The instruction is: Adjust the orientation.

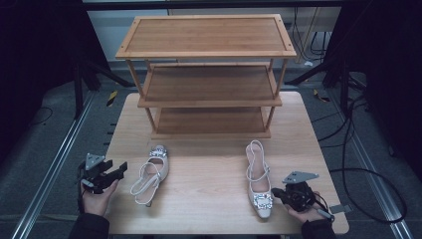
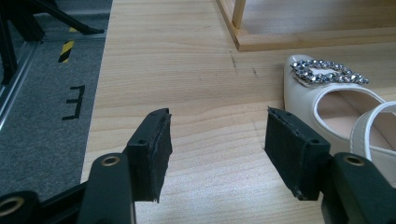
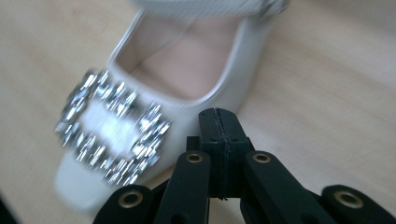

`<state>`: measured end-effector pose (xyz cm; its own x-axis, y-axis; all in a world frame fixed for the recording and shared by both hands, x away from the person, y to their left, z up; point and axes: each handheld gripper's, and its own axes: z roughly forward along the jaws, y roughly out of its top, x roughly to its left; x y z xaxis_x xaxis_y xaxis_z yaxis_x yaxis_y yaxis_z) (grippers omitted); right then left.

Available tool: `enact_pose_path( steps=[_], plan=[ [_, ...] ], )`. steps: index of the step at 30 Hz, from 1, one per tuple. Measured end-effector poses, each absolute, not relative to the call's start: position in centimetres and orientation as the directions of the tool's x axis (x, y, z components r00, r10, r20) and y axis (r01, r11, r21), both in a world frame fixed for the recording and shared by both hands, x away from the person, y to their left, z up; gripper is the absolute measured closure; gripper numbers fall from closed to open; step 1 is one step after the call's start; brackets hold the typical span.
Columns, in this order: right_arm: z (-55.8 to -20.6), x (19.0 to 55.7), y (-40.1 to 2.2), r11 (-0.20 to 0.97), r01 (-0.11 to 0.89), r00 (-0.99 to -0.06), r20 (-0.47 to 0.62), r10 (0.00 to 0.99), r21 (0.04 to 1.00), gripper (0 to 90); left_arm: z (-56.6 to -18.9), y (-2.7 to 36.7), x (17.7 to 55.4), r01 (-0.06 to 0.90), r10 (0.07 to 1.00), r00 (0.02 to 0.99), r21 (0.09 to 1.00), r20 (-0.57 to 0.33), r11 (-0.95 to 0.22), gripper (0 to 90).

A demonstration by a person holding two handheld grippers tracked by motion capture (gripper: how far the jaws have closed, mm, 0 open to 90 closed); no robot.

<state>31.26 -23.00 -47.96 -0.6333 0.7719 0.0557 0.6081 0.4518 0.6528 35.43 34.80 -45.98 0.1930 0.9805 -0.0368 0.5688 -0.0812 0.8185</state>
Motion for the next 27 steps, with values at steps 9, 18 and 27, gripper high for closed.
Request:
enact_pose_path(
  steps=[9, 18, 27],
  plan=[
    [-48.1, 30.9, -22.0, 0.484, 0.587, -0.669, 0.052, 0.741, 0.649, 90.0, -46.0, 34.8, 35.5, 0.569, 0.981, 0.190, 0.818, -0.032, -0.084, 40.5],
    [-48.4, 31.3, -19.3, 0.505, 0.557, -0.712, 0.065, 0.700, 0.660, 90.0, -46.0, 34.7, 35.5, 0.567, 0.981, 0.190, 0.819, -0.028, -0.086, 40.6],
    [-48.5, 32.4, -13.9, 0.528, 0.498, -0.744, 0.025, 0.668, 0.688, 90.0, -46.0, 34.8, 35.5, 0.565, 0.982, 0.186, 0.820, -0.024, -0.087, 40.7]
  ],
)
